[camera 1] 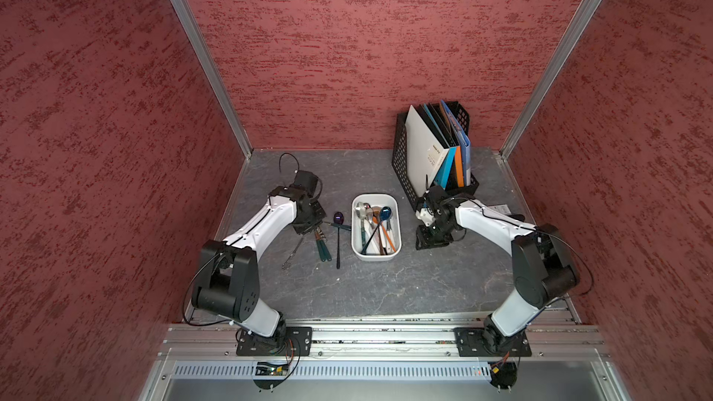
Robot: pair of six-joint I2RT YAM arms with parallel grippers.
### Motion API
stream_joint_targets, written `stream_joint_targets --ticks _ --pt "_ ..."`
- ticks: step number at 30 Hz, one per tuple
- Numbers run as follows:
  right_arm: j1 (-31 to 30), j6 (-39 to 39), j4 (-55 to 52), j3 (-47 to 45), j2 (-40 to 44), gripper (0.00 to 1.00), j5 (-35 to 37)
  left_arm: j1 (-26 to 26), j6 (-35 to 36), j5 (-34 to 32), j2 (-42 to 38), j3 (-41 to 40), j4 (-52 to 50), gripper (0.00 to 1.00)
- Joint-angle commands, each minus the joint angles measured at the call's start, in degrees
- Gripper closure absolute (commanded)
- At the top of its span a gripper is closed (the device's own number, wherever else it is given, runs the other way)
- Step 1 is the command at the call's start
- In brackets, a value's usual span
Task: Put the spoon into the storage box
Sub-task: Pick up the spoon from the center of the board.
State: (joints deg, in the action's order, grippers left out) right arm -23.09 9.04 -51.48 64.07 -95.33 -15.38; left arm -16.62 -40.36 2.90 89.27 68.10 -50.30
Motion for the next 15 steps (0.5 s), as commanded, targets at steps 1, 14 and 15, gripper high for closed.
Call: stream_joint_targets --ticks 1,14,15 --pt "0.2 1.5 -1.4 1.4 3.0 0.52 0.6 -6.3 5.5 1.8 3.4 5.4 -2.8 0.94" --pt "0.1 5.2 -2.0 -2.4 10.0 0.52 1.4 -18.8 6.7 7.9 14.5 14.6 -3.1 0.94" --pt "0.1 5.3 -2.0 -2.4 10.2 0.52 1.4 -19.2 6.8 8.2 15.0 14.8 -3.0 0.94"
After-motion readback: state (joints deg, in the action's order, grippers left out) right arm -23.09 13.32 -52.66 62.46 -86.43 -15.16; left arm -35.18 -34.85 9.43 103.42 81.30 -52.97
